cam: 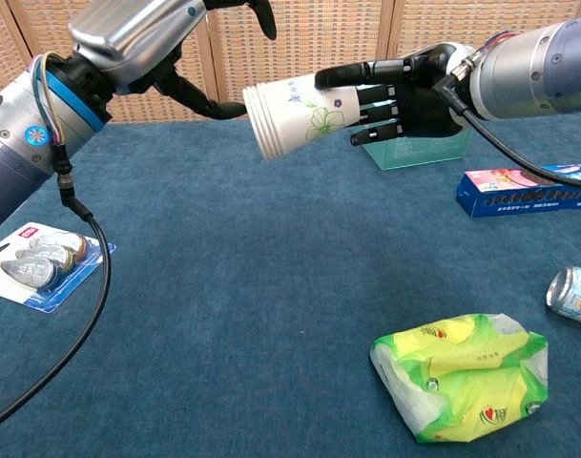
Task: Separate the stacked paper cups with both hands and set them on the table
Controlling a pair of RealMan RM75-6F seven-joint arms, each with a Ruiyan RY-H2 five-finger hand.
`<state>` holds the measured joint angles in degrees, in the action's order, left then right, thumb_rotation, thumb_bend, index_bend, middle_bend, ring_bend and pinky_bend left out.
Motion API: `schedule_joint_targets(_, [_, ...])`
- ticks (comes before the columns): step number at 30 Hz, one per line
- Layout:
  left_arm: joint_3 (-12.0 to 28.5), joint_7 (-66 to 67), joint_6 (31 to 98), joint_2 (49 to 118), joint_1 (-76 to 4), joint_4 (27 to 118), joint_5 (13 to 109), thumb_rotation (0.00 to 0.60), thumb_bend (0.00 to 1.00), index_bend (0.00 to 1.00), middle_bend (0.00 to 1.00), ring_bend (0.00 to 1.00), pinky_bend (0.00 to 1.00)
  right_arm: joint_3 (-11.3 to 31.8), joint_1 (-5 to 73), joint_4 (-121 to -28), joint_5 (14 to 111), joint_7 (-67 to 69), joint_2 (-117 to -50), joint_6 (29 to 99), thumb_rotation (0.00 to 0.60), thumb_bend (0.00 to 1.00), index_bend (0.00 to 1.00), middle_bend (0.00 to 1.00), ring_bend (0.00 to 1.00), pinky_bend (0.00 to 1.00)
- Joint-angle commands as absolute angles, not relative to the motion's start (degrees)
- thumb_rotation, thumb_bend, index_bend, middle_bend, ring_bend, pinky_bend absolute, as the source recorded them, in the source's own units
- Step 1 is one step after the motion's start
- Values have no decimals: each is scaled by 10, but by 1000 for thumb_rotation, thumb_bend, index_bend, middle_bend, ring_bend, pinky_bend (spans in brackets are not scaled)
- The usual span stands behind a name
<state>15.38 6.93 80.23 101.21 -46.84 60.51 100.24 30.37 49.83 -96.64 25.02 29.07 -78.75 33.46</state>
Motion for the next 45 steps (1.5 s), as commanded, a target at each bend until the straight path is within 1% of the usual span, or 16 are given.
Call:
schedule_joint_targets(1, [152,69,805,1022,-476,593,1001,600,194,388,0,0,0,303,496,-966,252,293,-786,333,600,523,521,571,450,640])
schedule_joint_targets(5, [152,70,806,1034,-484,581,997,600,225,408,0,0,0,304,493,-967,256,296,-783,329,600,525,521,571,450,640])
schedule_joint_targets(9, [152,75,813,1047,-492,565,993,600,308,409,0,0,0,304,490,-966,261,299,-780,327,600,526,521,571,450,640])
schedule_joint_targets(13, [149,75,819,1057,-497,549,989,600,349,421,0,0,0,300,488,-963,268,298,-778,327,600,526,521,571,450,640])
schedule_joint_targets(22, [144,69,832,1072,-508,526,982,600,385,477,0,0,0,299,485,-957,277,304,-774,318,600,526,521,571,450,640])
schedule_joint_targets(26, [138,70,832,1075,-512,522,979,600,440,508,0,0,0,299,485,-956,280,307,-773,314,600,526,521,571,450,640])
schedule_joint_targets(29, [136,68,832,1075,-514,521,978,600,448,530,0,0,0,298,485,-956,281,308,-773,313,600,527,521,571,450,640])
schedule_joint_targets(34, [133,69,833,1077,-518,520,975,600,479,617,0,0,0,298,484,-955,284,311,-771,310,600,526,521,571,450,640])
schedule_joint_targets(36, [131,70,833,1077,-520,520,973,600,484,635,0,0,0,298,483,-955,285,313,-770,310,600,526,521,571,450,640])
schedule_joint_targets(45, [128,74,836,1075,-523,519,966,600,484,673,0,0,0,297,480,-956,289,318,-765,310,600,527,521,571,450,640])
